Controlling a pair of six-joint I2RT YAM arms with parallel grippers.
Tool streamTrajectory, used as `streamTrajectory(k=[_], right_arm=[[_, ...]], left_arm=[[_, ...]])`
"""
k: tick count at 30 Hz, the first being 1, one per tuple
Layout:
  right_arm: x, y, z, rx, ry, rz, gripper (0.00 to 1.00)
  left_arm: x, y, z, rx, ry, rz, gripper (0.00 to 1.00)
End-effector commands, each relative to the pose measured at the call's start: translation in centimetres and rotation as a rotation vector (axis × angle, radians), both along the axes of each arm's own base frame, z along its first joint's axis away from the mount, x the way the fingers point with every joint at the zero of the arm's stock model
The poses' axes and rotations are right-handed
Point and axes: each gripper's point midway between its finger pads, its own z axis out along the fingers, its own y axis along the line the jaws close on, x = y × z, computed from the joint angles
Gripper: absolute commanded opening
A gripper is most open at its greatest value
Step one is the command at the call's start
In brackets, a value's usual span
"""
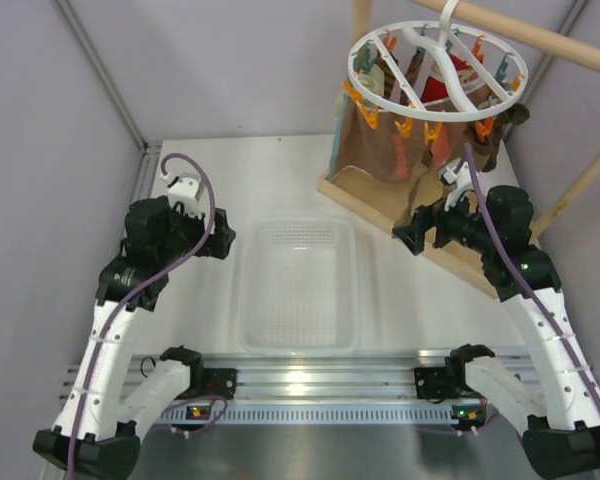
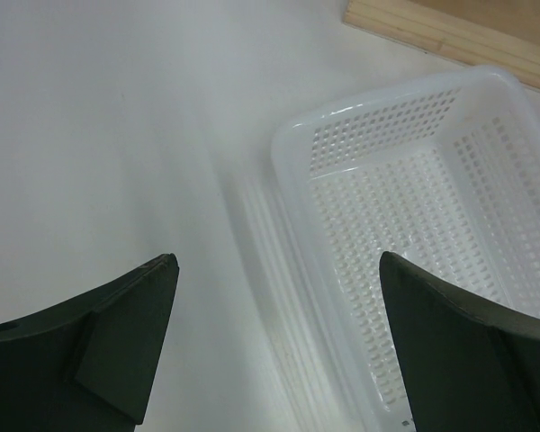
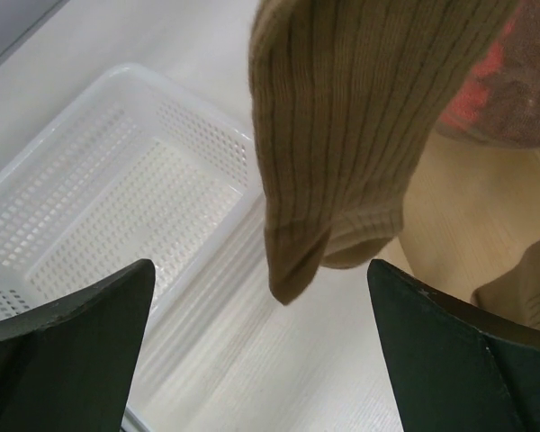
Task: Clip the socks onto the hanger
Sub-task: Reset both arms
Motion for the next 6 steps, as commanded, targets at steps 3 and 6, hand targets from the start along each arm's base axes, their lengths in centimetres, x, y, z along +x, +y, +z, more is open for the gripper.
streamTrajectory(k=[3,6], right_arm=[[-0.2,-0.4,-0.1,-0.048,-0.053,-0.002,1.00],[-0.3,-0.6,0.4,-0.050,-0.083,-0.015,1.00]], left_arm=[[-0.3,0.2,0.7,0.030,-0.074,-0.029,0.98],[-0.4,0.3,1.8,0.013,-0.111,-0.020,0.98]])
